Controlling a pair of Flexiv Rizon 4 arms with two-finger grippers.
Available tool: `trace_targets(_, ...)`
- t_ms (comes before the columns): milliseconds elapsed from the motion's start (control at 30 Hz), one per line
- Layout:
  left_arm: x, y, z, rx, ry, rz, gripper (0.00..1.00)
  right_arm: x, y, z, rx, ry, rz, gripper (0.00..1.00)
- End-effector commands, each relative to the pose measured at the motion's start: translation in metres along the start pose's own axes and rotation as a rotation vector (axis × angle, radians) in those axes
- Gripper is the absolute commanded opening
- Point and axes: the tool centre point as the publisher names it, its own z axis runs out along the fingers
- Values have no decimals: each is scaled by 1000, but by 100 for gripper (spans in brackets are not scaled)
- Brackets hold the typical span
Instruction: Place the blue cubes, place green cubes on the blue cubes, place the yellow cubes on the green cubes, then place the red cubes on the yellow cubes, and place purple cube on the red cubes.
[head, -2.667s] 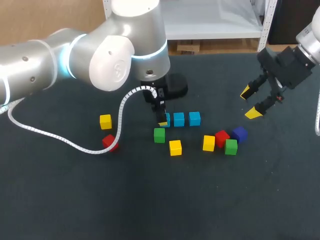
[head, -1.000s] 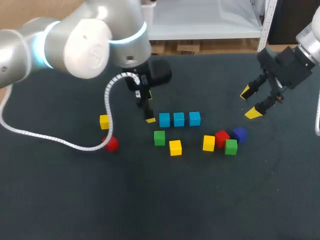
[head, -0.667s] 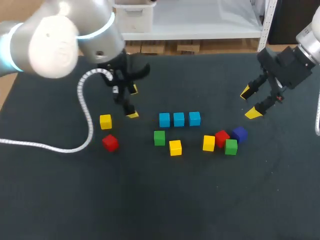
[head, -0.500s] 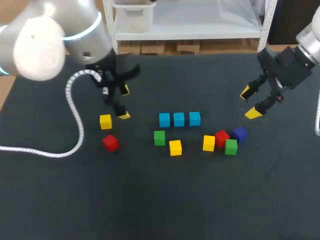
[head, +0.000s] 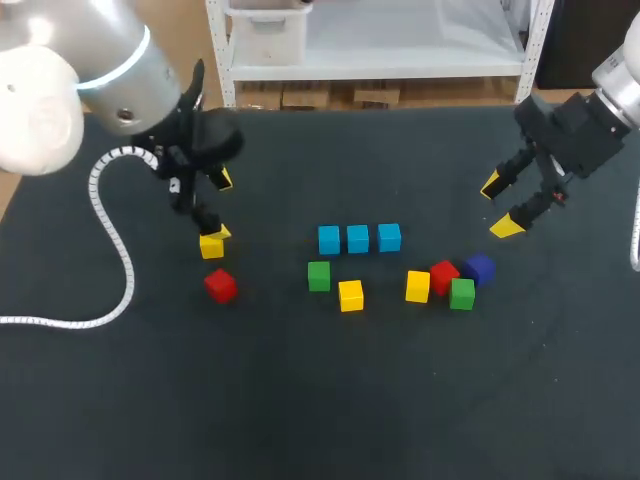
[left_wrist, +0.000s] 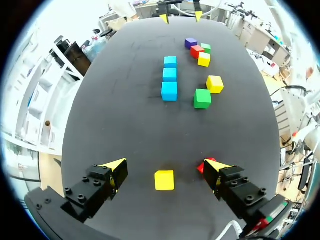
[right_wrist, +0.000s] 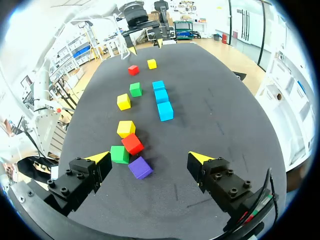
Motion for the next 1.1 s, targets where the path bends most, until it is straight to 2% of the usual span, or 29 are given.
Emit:
trace_targets(33,4,-5,-2,4,-17,9,100,0,0,0,0,-1,-1,100)
trace_targets(133,3,-12,-3,18,-22,1,100,0,0,0,0,-1,-1,100)
trace_targets(300,-8,-34,-1,25,-19,19,100,0,0,0,0,-1,-1,100)
trace_targets(400,-15,-44,3,32,-32,-21,100,0,0,0,0,-1,-1,100)
trace_targets(667,-47,-73,21,22,-41,-49,100,0,0,0,0,-1,-1,100)
trace_targets(833,-69,-90,37,29,-52,-27,100,0,0,0,0,-1,-1,100)
trace_targets(933,-80,-96,48,39,-45,-1,100,0,0,0,0,-1,-1,100)
trace_targets(1100,-88,-96,59,44,-42,11,100,0,0,0,0,-1,-1,100)
